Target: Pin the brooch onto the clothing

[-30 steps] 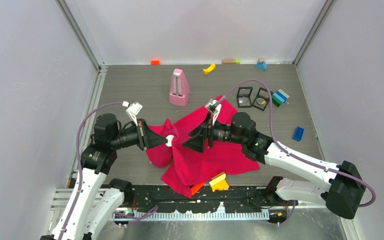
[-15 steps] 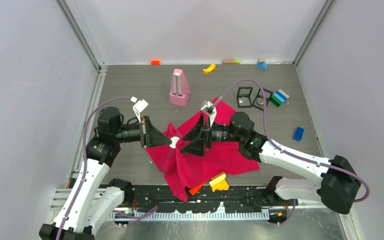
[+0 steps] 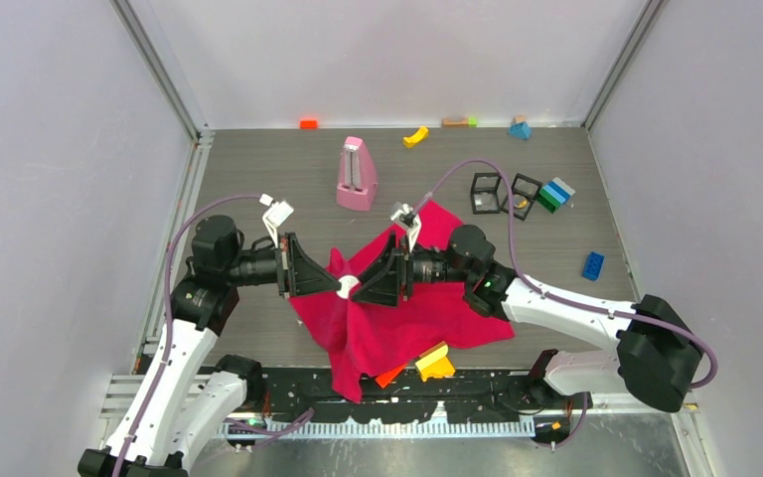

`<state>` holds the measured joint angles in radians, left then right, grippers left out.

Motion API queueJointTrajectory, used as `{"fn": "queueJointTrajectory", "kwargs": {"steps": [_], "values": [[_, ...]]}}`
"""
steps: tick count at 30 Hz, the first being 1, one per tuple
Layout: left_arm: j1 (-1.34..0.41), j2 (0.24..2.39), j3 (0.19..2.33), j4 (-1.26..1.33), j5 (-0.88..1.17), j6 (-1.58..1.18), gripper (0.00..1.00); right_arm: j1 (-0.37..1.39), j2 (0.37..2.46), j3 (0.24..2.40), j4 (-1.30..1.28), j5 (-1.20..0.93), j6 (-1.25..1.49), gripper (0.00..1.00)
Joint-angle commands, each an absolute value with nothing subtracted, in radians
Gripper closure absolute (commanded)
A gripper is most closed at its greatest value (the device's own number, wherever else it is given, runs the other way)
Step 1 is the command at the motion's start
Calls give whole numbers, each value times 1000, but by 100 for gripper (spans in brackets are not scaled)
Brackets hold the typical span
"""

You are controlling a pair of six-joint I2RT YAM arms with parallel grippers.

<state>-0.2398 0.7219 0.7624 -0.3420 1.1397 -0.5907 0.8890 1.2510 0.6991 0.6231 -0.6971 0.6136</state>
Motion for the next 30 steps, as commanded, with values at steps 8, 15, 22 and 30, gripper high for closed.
{"fn": "queueJointTrajectory", "kwargs": {"steps": [8, 15, 22, 30], "values": [[-238, 710, 772, -272, 1202, -612, 100, 896, 1284, 721, 721, -671, 654, 56], [-238, 710, 766, -267, 1210, -612, 100, 896, 1314, 736, 754, -665, 703, 65], [-238, 705, 762, -262, 1217, -614, 100, 896, 1335, 783, 685, -609, 751, 76], [-238, 697, 761, -258, 1218, -615, 100, 895, 1342, 810, 597, -531, 782, 83]]}}
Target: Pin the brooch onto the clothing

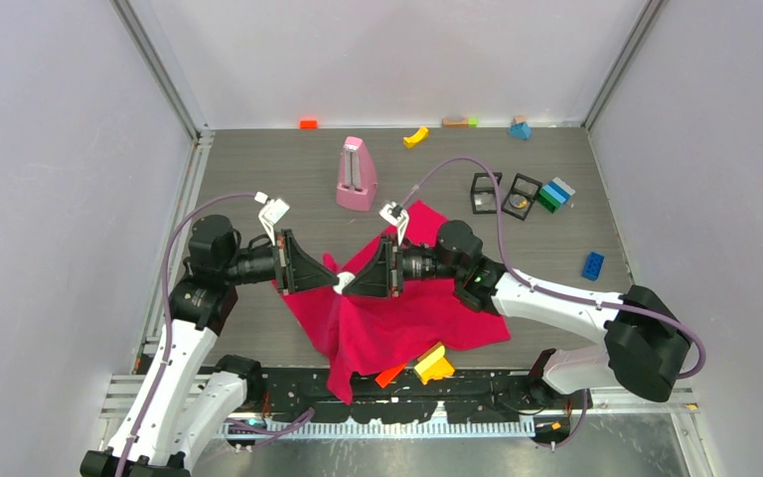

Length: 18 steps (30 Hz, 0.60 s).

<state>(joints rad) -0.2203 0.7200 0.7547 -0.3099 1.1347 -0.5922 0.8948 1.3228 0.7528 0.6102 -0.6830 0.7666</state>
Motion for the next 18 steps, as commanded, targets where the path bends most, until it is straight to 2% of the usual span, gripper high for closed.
{"fn": "queueJointTrajectory", "kwargs": {"steps": [1, 18], "values": [[-238, 696, 761, -258, 1219, -614, 100, 892, 1344, 808, 594, -524, 791, 85], [-238, 692, 784, -333, 1178, -552, 100, 839, 1394, 739, 692, -460, 925, 88]]}}
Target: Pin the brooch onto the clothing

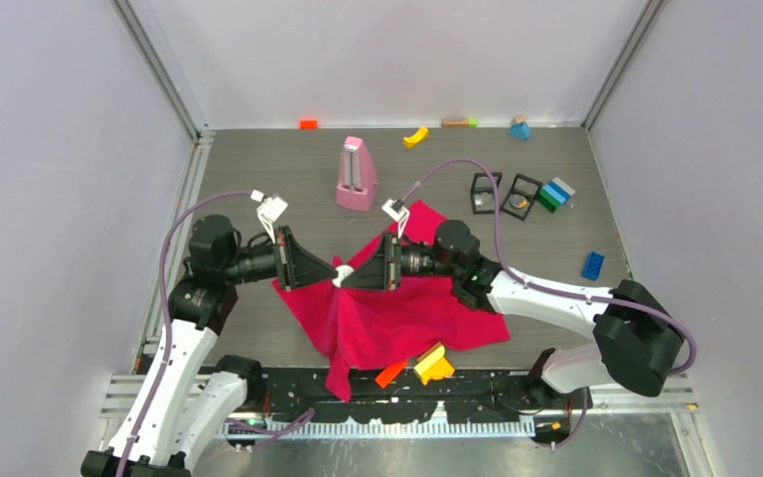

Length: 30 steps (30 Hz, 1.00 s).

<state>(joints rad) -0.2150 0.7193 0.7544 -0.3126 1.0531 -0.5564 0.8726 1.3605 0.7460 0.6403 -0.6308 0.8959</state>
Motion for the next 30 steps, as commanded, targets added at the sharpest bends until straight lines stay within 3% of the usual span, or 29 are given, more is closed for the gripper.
{"fn": "queueJointTrajectory", "kwargs": {"steps": [1, 30], "values": [[-238, 693, 786, -332, 1177, -552, 100, 838, 1395, 738, 693, -457, 927, 88], [-238, 695, 788, -336, 1188, -545, 100, 766, 1507, 711, 768, -453, 1063, 92]]}}
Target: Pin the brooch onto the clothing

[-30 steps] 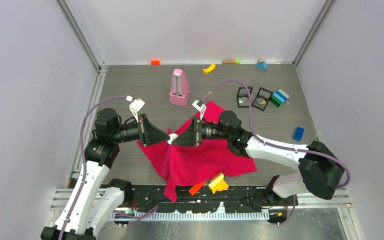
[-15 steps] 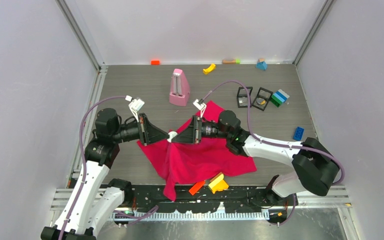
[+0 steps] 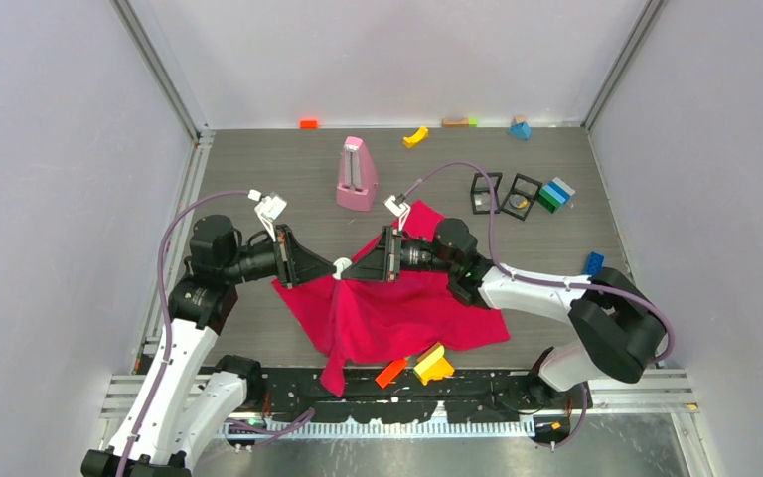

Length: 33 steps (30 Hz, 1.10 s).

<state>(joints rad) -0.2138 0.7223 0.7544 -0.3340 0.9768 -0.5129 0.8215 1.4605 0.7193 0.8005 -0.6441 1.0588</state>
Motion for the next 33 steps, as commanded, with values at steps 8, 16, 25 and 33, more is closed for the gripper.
{"fn": "queueJointTrajectory", "kwargs": {"steps": [8, 16, 25, 33], "values": [[-238, 696, 784, -318, 1205, -560, 100, 762, 1530, 737, 721, -461, 1070, 93], [-238, 688, 778, -311, 1209, -566, 100, 753, 1544, 745, 697, -449, 1097, 95], [-245, 681, 772, -295, 1219, -577, 100, 746, 1571, 759, 679, -447, 1123, 95], [-250, 678, 767, -288, 1224, -578, 100, 744, 1579, 775, 634, -434, 1126, 95]]}}
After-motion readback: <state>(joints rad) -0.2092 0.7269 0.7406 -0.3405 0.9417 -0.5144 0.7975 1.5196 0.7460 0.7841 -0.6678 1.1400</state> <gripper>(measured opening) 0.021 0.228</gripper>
